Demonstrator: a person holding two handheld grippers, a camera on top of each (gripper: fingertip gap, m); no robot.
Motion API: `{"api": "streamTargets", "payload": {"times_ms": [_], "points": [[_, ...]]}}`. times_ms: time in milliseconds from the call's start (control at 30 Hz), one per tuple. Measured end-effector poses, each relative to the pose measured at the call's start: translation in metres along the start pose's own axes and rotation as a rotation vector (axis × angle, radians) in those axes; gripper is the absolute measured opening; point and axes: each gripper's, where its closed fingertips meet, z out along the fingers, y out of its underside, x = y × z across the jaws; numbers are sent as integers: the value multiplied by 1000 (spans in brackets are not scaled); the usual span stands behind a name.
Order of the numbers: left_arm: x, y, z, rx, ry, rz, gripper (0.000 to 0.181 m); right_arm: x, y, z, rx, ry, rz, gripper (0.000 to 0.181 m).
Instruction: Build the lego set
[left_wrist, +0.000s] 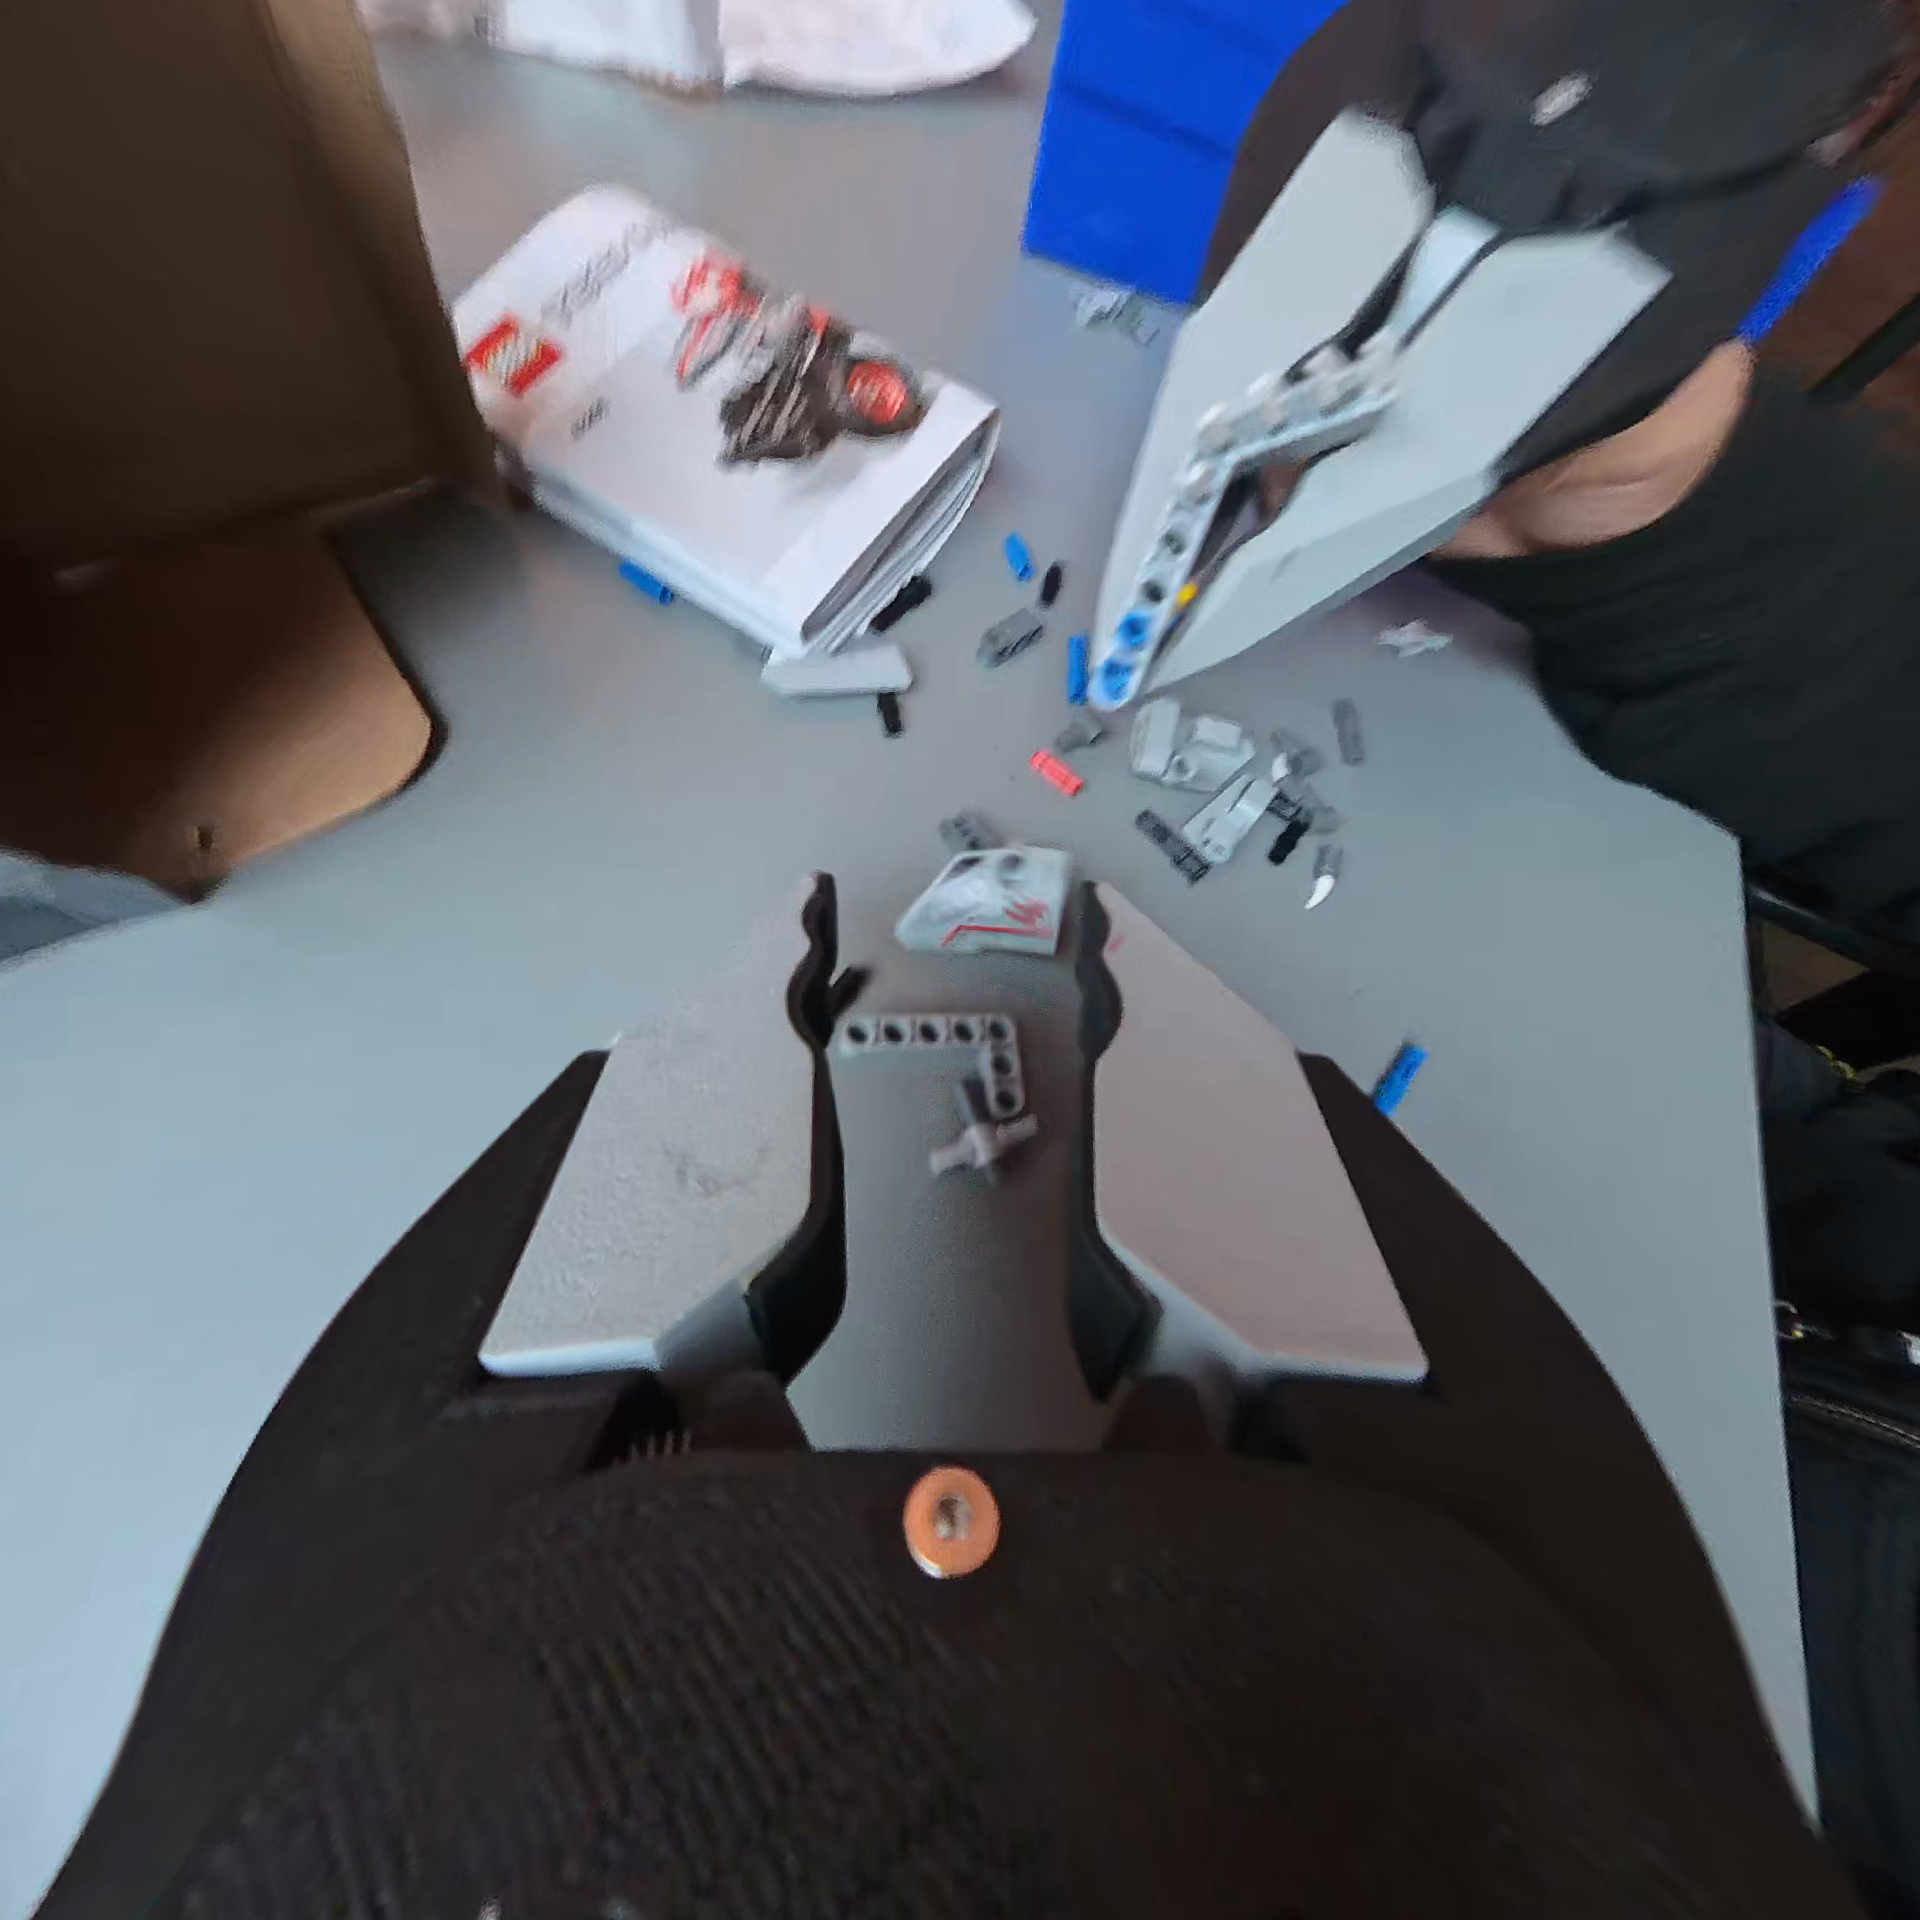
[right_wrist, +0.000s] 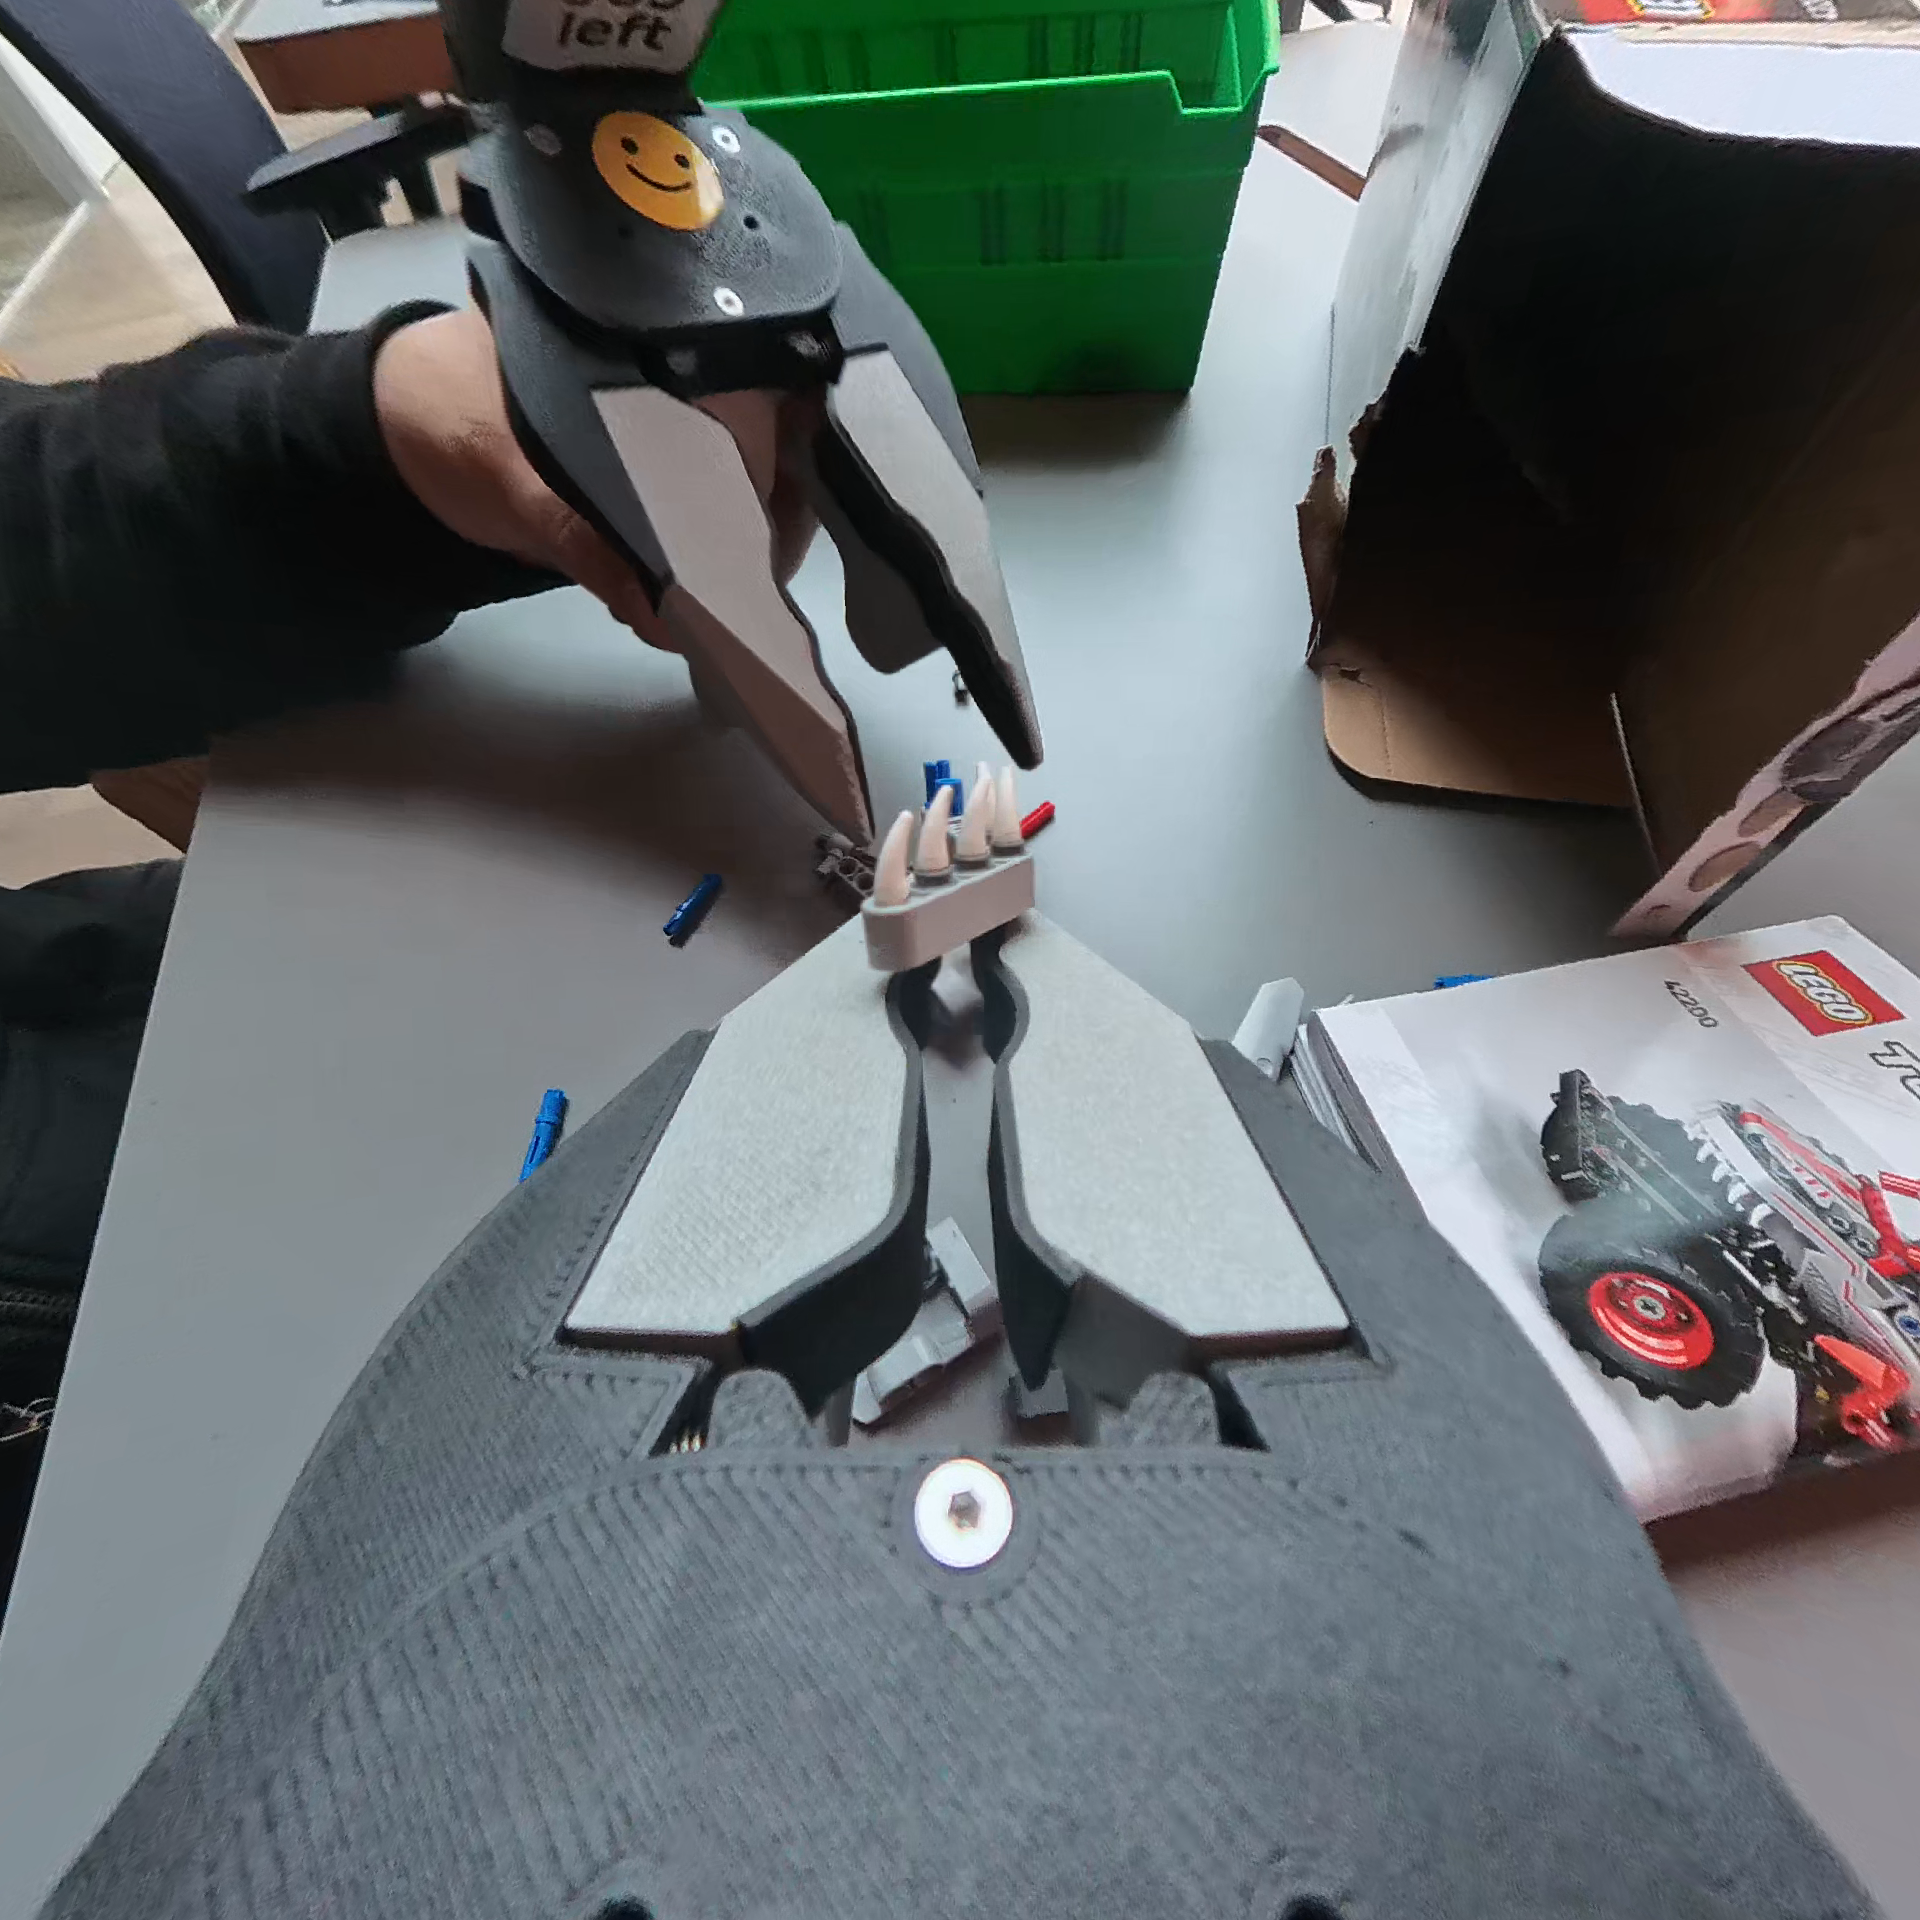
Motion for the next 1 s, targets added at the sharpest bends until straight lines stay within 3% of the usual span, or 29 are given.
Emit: {"api": "streamTargets", "payload": {"times_ms": [33,367,700,1000], "points": [[7,-8,-2,41,25,30,40,-2,-1,0,4,-10,-3,1],[45,-31,-12,185,189,129,5,-26,-17,0,103,-174,57,1],[55,-39,-19,245,229,150,5,-36,-25,-5,164,-308,175,2],[36,-35,-19,233,174,83,5,-17,-2,-1,41,-178,119,11]]}}
